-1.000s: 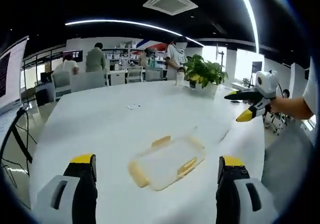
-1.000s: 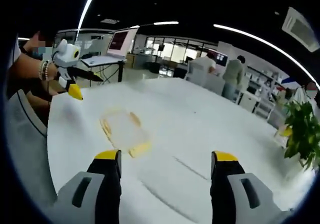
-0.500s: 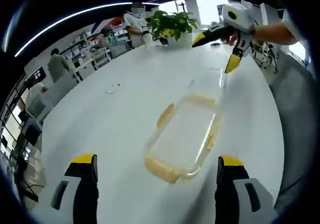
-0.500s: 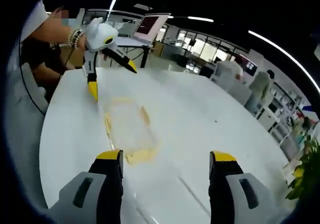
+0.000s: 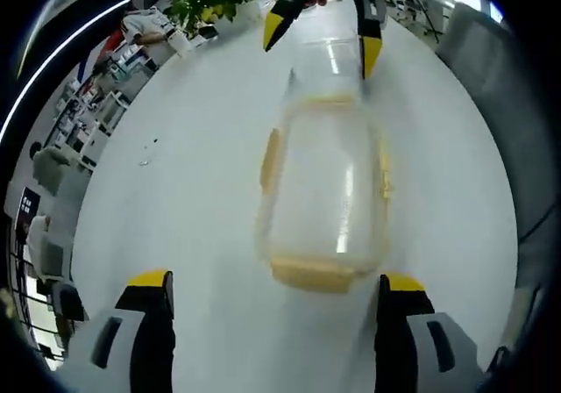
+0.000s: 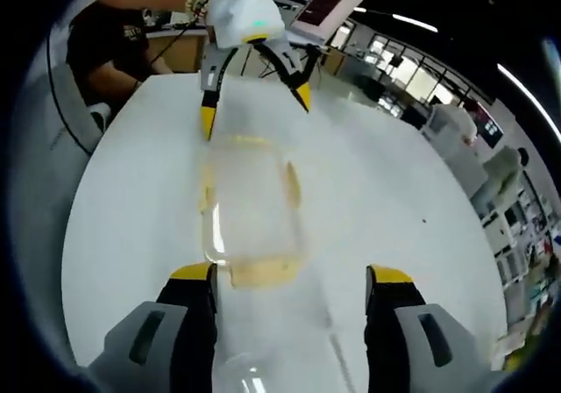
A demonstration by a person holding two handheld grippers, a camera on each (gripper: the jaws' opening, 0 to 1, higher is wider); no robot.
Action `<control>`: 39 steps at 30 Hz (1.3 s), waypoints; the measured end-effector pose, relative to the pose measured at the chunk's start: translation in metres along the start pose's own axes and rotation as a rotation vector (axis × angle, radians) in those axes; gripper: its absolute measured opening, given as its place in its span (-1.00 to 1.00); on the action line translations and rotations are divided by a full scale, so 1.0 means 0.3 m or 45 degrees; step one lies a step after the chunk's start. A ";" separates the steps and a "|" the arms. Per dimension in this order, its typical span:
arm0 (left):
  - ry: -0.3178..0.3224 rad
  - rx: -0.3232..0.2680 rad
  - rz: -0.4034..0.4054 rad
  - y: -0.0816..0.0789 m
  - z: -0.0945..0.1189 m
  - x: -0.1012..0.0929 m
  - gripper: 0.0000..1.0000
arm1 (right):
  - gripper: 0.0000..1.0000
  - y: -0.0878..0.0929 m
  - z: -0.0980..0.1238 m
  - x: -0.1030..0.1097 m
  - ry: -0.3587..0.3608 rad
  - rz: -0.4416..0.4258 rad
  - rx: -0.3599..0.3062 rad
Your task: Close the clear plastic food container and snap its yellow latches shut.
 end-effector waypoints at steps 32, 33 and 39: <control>0.307 0.072 -0.023 0.000 -0.058 -0.023 0.27 | -0.09 0.026 -0.151 0.056 -0.363 0.163 0.319; 0.317 0.069 -0.022 0.000 -0.058 -0.025 0.24 | -0.13 0.024 -0.151 0.054 -0.369 0.163 0.322; 0.357 0.079 -0.004 0.003 -0.069 -0.020 0.23 | -0.14 0.030 -0.157 0.047 -0.420 0.112 0.343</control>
Point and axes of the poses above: the point that each gripper's makers call its tool centre point, and the gripper's own axes: z roughly backward along the fingers, x roughly to its left, y roughly out of its underside, the point moved 4 cm from there along z, roughly backward along the fingers, and after that the axes turned 1 degree about x, right-handed, at the moved point
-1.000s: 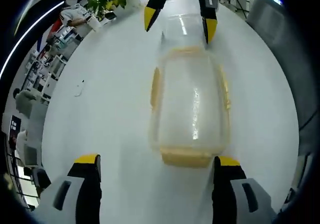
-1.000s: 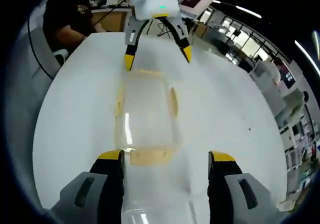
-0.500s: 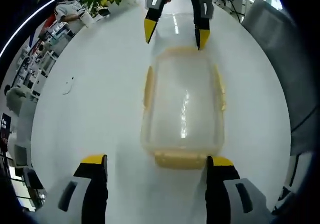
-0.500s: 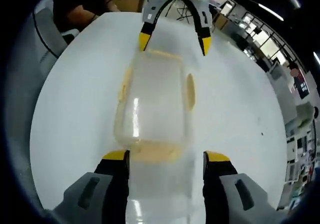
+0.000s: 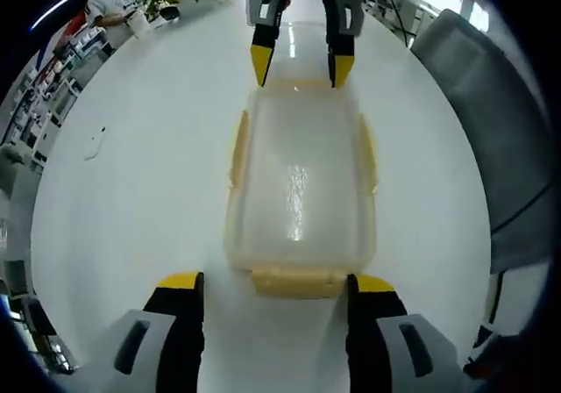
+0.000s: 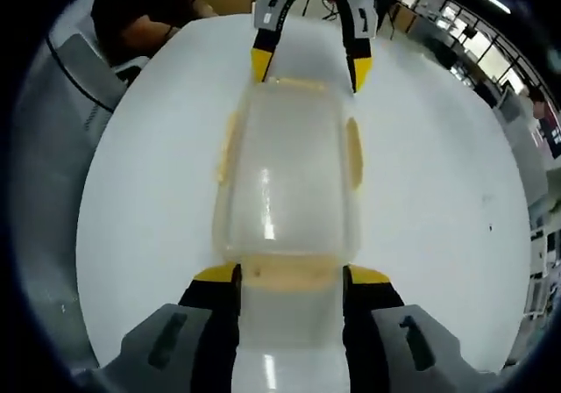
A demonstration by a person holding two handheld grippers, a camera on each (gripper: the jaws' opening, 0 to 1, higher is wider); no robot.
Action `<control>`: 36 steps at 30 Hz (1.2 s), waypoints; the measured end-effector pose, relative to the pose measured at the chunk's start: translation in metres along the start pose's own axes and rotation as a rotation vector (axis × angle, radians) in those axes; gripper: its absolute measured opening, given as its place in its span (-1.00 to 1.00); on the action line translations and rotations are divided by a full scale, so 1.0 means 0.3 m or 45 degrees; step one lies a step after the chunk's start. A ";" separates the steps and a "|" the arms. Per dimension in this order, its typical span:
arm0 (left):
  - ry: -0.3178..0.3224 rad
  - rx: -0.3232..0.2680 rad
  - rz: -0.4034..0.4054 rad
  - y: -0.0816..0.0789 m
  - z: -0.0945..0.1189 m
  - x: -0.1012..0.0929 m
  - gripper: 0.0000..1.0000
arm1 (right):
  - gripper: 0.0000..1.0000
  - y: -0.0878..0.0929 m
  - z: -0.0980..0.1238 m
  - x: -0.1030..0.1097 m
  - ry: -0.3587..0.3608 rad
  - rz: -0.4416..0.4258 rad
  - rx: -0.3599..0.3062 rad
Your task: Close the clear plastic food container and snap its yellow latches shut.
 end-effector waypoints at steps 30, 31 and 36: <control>0.082 0.049 0.020 0.002 -0.017 -0.026 0.04 | -0.24 -0.010 -0.009 0.005 -0.078 -0.026 -0.019; 0.083 0.051 0.017 0.000 -0.016 -0.026 -0.01 | -0.24 -0.010 -0.009 0.005 -0.079 -0.025 -0.018; 0.094 0.076 -0.018 -0.010 -0.017 -0.037 -0.13 | -0.25 -0.014 -0.008 0.005 -0.077 -0.033 0.000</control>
Point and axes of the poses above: the point that each gripper's makers call its tool centre point, and the gripper's own axes: z roughly backward along the fingers, x roughly to its left, y roughly out of its underside, the point moved 4 cm from there along z, roughly backward along the fingers, and after that the axes turned 1 degree about x, right-handed, at the moved point
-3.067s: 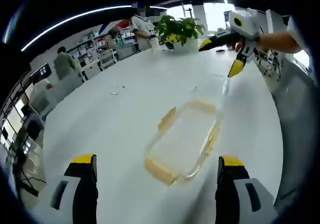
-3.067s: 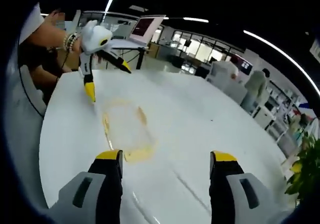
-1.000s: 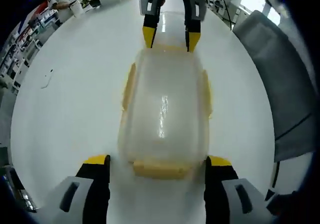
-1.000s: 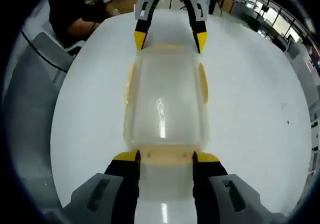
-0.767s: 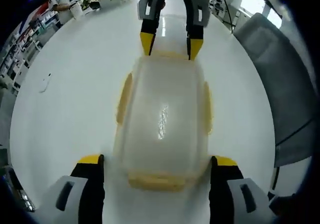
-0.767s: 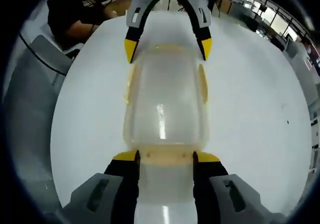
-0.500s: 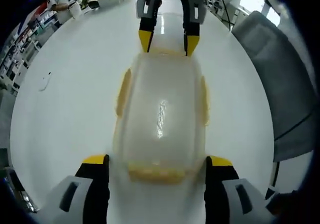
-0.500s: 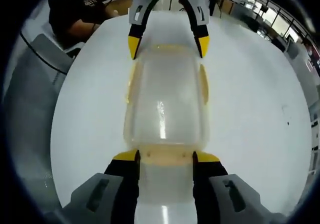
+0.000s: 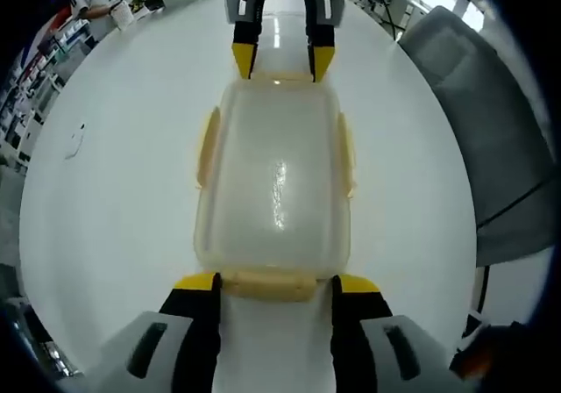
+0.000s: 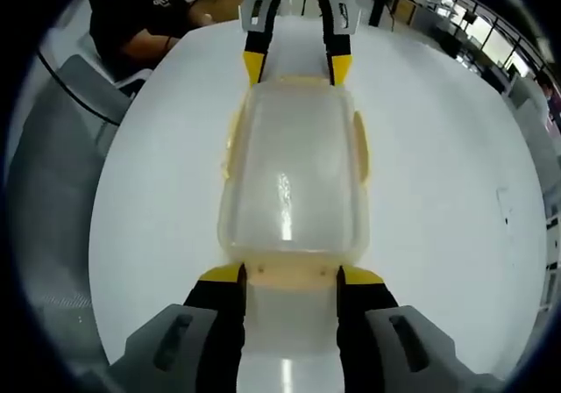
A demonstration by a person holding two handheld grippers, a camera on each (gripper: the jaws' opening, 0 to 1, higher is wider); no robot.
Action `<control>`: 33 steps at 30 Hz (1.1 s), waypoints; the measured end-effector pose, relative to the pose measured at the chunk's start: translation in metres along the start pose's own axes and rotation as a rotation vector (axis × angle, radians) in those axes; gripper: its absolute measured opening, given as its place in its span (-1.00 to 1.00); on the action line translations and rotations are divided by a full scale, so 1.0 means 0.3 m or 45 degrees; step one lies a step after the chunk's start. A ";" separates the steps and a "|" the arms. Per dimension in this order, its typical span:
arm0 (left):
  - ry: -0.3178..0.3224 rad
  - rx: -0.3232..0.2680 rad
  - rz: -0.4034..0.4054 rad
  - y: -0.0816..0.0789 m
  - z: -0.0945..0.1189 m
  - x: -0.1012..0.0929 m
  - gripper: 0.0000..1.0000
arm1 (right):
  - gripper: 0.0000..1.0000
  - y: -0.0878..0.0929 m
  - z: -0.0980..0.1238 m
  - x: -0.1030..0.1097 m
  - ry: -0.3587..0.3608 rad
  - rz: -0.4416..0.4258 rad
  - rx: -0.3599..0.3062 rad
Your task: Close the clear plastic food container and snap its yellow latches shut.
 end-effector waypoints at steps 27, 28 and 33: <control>0.006 0.015 -0.004 0.016 0.024 -0.021 -0.31 | -0.22 -0.004 -0.005 -0.005 -0.015 0.005 0.087; 0.008 0.013 -0.008 0.016 0.023 -0.020 -0.31 | -0.23 -0.005 -0.005 -0.004 -0.014 0.004 0.088; 0.014 -0.019 -0.014 0.024 0.024 -0.018 -0.32 | -0.24 -0.008 -0.006 -0.007 -0.009 -0.020 0.113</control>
Point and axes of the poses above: the point that each gripper's makers call its tool centre point, and the gripper's own axes: z roughly backward along the fingers, x roughly to its left, y roughly out of its underside, the point moved 4 cm from there along z, roughly backward along the fingers, and after that the axes turned 1 degree about x, right-handed, at the moved point
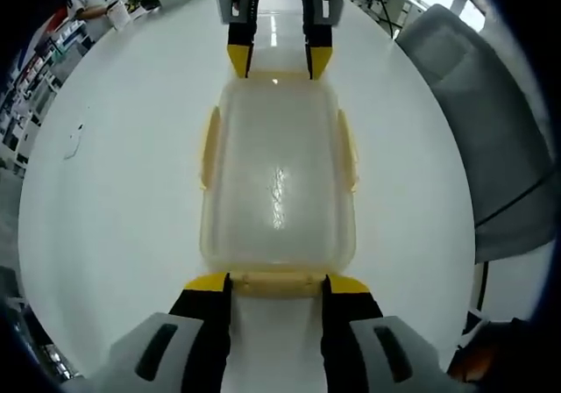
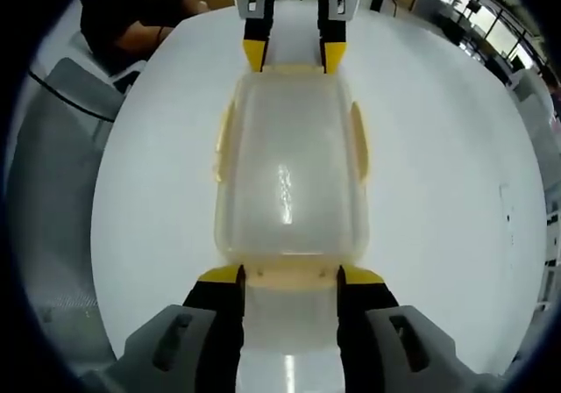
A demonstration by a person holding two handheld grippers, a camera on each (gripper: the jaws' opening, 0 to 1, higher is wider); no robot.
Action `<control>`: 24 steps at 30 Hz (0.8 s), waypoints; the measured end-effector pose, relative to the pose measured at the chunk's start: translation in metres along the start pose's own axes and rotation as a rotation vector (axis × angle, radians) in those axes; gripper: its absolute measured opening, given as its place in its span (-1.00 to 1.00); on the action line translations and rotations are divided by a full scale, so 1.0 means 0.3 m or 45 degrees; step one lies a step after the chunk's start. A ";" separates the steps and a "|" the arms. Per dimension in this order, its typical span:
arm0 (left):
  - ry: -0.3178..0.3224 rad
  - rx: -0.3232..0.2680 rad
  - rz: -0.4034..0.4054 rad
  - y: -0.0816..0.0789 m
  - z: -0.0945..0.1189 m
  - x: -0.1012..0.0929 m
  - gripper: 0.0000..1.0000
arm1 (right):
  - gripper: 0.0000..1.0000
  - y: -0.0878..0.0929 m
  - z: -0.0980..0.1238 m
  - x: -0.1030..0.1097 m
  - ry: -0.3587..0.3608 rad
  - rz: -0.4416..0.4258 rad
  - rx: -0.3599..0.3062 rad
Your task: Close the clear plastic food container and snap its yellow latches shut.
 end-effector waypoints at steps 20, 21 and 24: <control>-0.019 0.156 0.030 -0.013 -0.008 -0.013 -0.34 | -0.28 0.008 0.002 0.007 0.015 -0.013 -0.064; -0.014 0.153 0.040 -0.014 -0.008 -0.017 -0.34 | -0.28 0.007 0.003 0.013 0.019 0.000 -0.058; 0.021 0.138 0.090 -0.048 0.016 -0.047 -0.34 | -0.28 0.028 0.014 0.021 0.014 0.066 0.002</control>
Point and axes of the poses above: the point that each gripper's makers call its tool centre point, and the gripper's own axes: z roughly backward along the fingers, x roughly to its left, y roughly out of its underside, the point moved 4 cm from there along z, roughly backward along the fingers, and after that the axes turned 1 degree about x, right-handed, at the moved point
